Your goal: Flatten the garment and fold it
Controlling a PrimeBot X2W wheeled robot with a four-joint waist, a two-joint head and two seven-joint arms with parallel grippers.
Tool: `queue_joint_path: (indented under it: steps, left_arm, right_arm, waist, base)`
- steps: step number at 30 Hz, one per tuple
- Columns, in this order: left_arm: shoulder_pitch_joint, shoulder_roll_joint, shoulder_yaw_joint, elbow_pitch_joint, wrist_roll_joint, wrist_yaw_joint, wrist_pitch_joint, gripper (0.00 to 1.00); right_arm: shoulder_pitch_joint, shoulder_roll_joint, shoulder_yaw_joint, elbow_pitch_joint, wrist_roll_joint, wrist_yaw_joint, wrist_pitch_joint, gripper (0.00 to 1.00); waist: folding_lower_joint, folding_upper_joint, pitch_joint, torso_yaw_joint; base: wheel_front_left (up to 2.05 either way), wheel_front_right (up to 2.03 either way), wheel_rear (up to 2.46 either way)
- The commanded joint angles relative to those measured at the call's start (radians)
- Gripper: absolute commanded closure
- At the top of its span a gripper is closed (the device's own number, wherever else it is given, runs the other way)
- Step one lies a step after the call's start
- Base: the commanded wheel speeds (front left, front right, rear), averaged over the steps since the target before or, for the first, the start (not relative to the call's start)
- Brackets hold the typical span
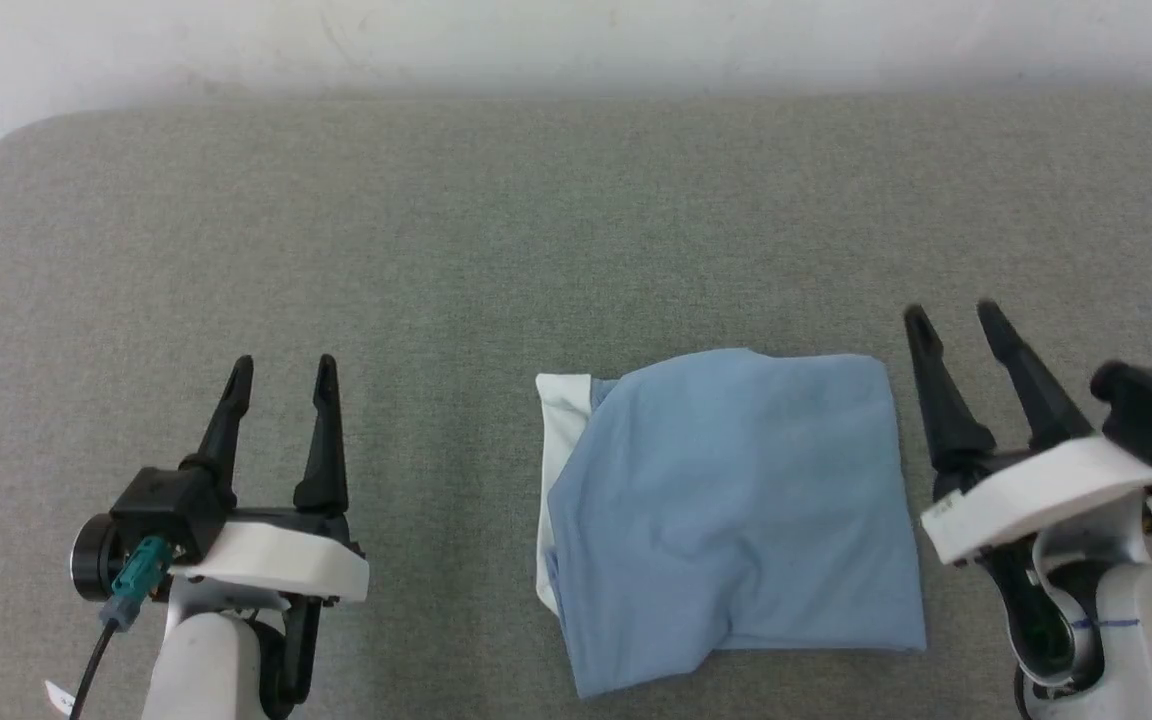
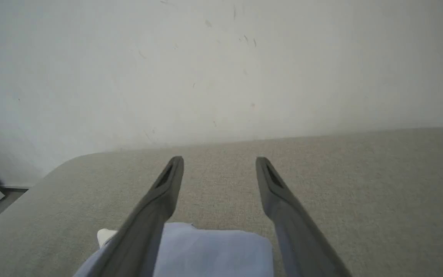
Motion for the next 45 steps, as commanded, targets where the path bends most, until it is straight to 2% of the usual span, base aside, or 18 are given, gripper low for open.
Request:
queue_joint_path:
  steps: [1,5,11,21,23,24,25,29,32,34,38,42,45]
  left_arm:
    - [0.005,-0.004,0.004,-0.004,0.003,0.001,-0.005,0.00]
    - [0.005,-0.005,0.002,-0.005,0.003,-0.001,-0.005,0.00]
    - [0.001,-0.005,-0.005,0.000,0.004,-0.003,-0.005,0.00]
    - [0.004,-0.005,-0.009,0.005,0.004,-0.004,-0.005,0.00]
    - [0.006,-0.005,-0.009,0.005,0.004,-0.004,-0.005,0.00]
    - [0.007,-0.005,-0.009,0.003,0.005,-0.003,-0.005,0.00]
    - [0.009,-0.005,-0.009,0.001,0.006,-0.001,-0.005,0.00]
    - [0.014,-0.005,-0.006,-0.012,0.006,0.005,-0.005,0.00]
    - [0.014,-0.005,0.006,-0.023,0.006,0.009,-0.005,0.00]
    - [0.011,0.000,0.013,-0.032,0.009,0.008,-0.005,0.00]
    - [0.002,0.012,0.024,-0.054,0.018,0.007,-0.005,0.00]
    - [-0.018,0.019,0.030,-0.086,0.028,0.011,-0.005,0.00]
    - [-0.043,0.024,0.032,-0.110,0.037,0.016,-0.005,0.00]
  right_arm:
    - [0.013,0.002,-0.012,0.020,0.013,-0.001,0.000,0.00]
    - [0.032,0.002,-0.054,0.124,0.026,-0.001,0.046,0.00]
    - [0.037,0.002,-0.064,0.287,0.042,-0.001,0.200,0.00]
    - [-0.001,0.002,-0.041,0.431,0.113,-0.001,0.347,0.00]
    - [-0.010,0.002,-0.030,0.446,0.120,-0.001,0.373,0.60]
    - [-0.015,0.002,-0.024,0.447,0.120,-0.001,0.382,0.77]
    - [-0.021,0.002,-0.019,0.444,0.115,-0.001,0.389,1.00]
    - [-0.054,0.002,0.004,0.400,0.043,-0.001,0.411,1.00]
    - [-0.089,0.002,0.039,0.337,-0.087,-0.001,0.439,1.00]
    - [-0.120,0.000,0.078,0.289,-0.213,-0.001,0.465,1.00]
    - [-0.199,-0.078,0.165,0.240,-0.374,-0.001,0.495,1.00]
    - [-0.294,-0.173,0.217,0.253,-0.424,-0.001,0.497,1.00]
    - [-0.359,-0.222,0.211,0.291,-0.441,-0.001,0.491,1.00]
  waist:
    - [0.0000,0.0000,0.000,0.000]
    - [0.0000,0.0000,0.000,0.001]
    - [0.0000,0.0000,0.005,0.011]
    - [0.0000,0.0000,0.001,0.021]
    - [0.0000,0.0000,-0.001,0.020]
    - [0.0000,0.0000,-0.001,0.019]
    - [0.0000,0.0000,0.000,0.016]
    - [0.0000,0.0000,0.008,-0.006]
    - [0.0000,0.0000,0.023,-0.036]
    - [0.0000,0.0000,0.036,-0.066]
    - [0.0000,0.0000,0.066,-0.137]
    - [0.0000,0.0000,0.109,-0.217]
    - [0.0000,0.0000,0.152,-0.275]
  base:
    - [0.00,0.00,0.00]
    - [0.00,0.00,0.00]
    - [0.00,0.00,0.00]
    - [0.00,0.00,0.00]
    - [0.00,0.00,0.00]
    - [0.00,0.00,0.00]
    - [0.00,0.00,0.00]
    - [0.00,0.00,0.00]
    - [0.00,0.00,0.00]
    - [0.00,0.00,0.00]
    - [0.00,0.00,0.00]
    - [0.00,0.00,0.00]
    - [0.00,0.00,0.00]
